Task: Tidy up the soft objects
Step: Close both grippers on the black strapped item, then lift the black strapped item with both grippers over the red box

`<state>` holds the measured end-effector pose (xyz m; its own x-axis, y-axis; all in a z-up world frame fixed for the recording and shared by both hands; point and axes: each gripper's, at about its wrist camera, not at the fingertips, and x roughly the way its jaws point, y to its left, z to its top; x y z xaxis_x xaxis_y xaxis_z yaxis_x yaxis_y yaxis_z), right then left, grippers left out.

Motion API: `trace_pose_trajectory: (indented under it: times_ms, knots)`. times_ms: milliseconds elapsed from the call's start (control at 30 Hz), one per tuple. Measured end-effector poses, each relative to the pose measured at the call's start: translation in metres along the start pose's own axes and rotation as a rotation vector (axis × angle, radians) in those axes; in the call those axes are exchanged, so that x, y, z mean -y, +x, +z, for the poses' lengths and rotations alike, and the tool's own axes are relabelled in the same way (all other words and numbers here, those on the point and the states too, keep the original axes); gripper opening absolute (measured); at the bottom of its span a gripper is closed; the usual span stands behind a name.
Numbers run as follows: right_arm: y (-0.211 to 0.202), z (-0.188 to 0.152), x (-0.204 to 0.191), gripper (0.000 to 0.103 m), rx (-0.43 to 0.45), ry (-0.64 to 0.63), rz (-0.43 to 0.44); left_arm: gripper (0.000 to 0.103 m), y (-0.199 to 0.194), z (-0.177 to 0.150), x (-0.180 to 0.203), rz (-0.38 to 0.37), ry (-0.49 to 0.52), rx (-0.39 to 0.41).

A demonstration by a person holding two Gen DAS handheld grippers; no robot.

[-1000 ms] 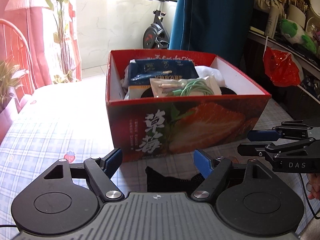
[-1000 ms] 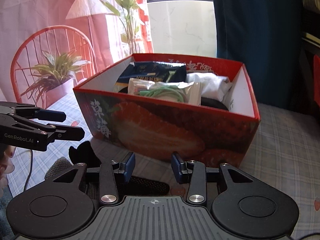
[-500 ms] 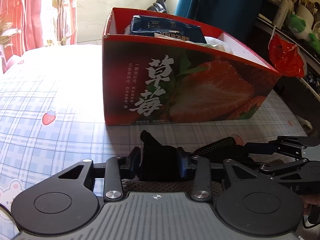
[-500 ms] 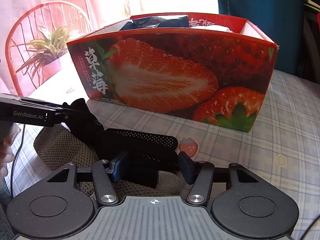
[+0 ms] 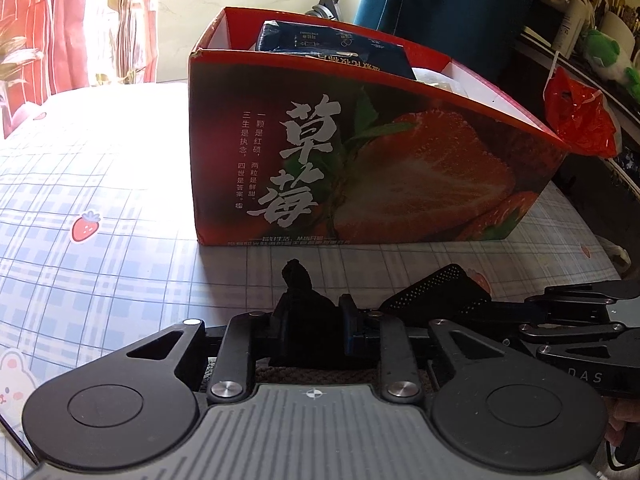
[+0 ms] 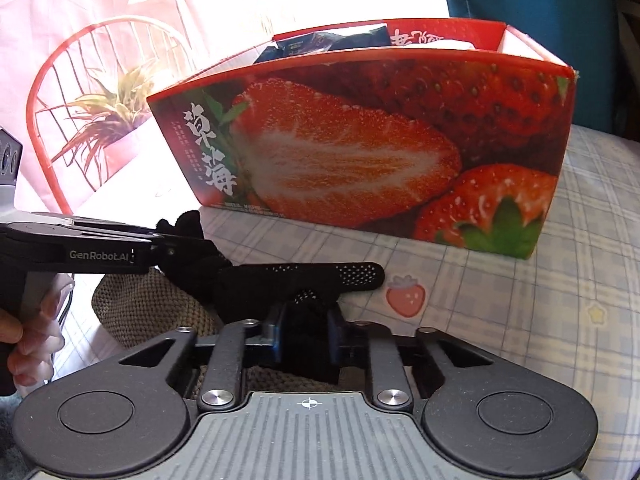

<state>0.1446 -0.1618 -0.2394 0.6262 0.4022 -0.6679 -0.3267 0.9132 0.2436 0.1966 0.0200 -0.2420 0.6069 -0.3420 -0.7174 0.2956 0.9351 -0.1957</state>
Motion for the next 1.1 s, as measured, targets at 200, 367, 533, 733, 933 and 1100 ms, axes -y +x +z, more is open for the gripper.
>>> trace_pose_trajectory:
  times_ms: [200,367,533,733,933,1100]
  knots:
    - [0.001,0.005,0.016,0.014,0.041,0.044,-0.066,0.024,0.012,0.003,0.012,-0.032,-0.009,-0.007]
    - [-0.006,0.000,0.029,0.014,0.073,0.088,-0.095,0.024,0.018,0.003,0.021,-0.051,0.006,0.000]
    - [-0.013,-0.015,0.034,0.014,0.108,0.139,-0.090,0.024,0.016,-0.002,0.020,-0.051,0.006,0.016]
    - [-0.018,-0.021,0.032,0.014,0.121,0.152,-0.083,0.025,0.011,-0.011,0.023,-0.019,-0.043,0.051]
    - [-0.025,-0.023,0.027,0.013,0.147,0.165,-0.079,0.023,-0.007,-0.015,0.026,-0.016,-0.035,0.096]
    - [-0.038,-0.022,0.019,0.013,0.201,0.136,-0.077,0.023,-0.027,-0.014,0.032,0.002,-0.015,0.152]
